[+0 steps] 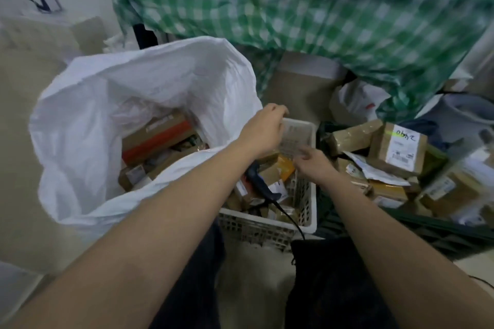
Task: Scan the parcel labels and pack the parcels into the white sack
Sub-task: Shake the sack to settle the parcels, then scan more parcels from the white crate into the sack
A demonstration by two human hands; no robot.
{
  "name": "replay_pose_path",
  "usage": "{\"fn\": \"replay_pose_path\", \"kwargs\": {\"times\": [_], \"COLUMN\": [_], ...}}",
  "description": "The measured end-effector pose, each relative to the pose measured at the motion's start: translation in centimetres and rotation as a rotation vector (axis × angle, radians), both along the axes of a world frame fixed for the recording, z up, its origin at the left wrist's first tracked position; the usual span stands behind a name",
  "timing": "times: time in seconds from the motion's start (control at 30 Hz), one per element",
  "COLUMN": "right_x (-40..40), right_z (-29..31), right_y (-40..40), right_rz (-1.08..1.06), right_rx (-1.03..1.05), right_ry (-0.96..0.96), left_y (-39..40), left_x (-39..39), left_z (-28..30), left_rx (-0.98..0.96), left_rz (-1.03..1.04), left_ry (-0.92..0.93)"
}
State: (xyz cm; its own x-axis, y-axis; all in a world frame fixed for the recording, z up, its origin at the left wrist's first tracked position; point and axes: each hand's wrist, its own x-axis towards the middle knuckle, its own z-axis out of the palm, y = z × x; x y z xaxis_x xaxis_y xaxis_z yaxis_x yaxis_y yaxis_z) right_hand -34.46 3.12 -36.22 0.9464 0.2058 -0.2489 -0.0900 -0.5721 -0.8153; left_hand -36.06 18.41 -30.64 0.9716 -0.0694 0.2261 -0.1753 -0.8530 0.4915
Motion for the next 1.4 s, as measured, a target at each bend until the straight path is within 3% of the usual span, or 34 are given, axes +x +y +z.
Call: {"fn": "replay_pose_path", "kwargs": {"times": [0.13, 0.27, 0.43, 0.57, 0.63, 0.73, 0.87, 0.97, 1.07, 1.2, 1.3, 1.4], "right_x": [1.4, 3.7, 6.8, 7.6, 8.0, 8.6, 8.2, 7.8, 7.1, 6.4, 7.2, 8.3], "right_z": [-6.8, -12.7, -15.7, -15.2, -14.3, -13.3, -13.4, -14.1, -15.8, -18.9, -21.5, -23.6], "right_y": [-2.0, -2.1, -0.4, 1.1, 1.9, 3.4, 5.0, 4.5, 3.4, 4.1, 5.6, 6.6], "right_rz": [0.181, 0.279, 0.295, 0.368, 0.396, 0.403, 0.467, 0.414, 0.392, 0.399, 0.384, 0.453], "right_rx": [-0.208, -0.336, -0.302, -0.302, -0.316, -0.285, -0.326, -0.293, -0.348, -0.431, -0.469, -0.584], "right_ry": [0.139, 0.18, 0.047, -0.01, -0.019, -0.067, -0.047, 0.043, 0.083, 0.104, 0.084, 0.014], "left_y": [-3.3, -2.2, 2.0, 4.9, 6.5, 9.1, 11.2, 10.4, 8.2, 5.7, 4.8, 4.6], "left_x": [2.3, 5.2, 10.4, 11.2, 11.3, 11.2, 9.3, 8.8, 9.1, 10.4, 11.3, 12.1], "left_z": [-6.6, -13.3, -16.1, -14.6, -13.1, -10.8, -10.9, -12.6, -13.8, -15.2, -16.8, -18.8], "left_rx": [0.144, 0.634, 1.168, 1.355, 1.275, 0.952, 0.609, 0.832, 0.98, 1.022, 0.944, 0.725], "left_rz": [-0.085, -0.019, 0.121, 0.172, 0.258, 0.43, 0.566, 0.494, 0.37, 0.14, 0.023, -0.008], "left_ry": [0.238, 0.39, 0.323, 0.172, 0.088, 0.102, 0.421, 0.547, 0.413, 0.367, 0.417, 0.493]}}
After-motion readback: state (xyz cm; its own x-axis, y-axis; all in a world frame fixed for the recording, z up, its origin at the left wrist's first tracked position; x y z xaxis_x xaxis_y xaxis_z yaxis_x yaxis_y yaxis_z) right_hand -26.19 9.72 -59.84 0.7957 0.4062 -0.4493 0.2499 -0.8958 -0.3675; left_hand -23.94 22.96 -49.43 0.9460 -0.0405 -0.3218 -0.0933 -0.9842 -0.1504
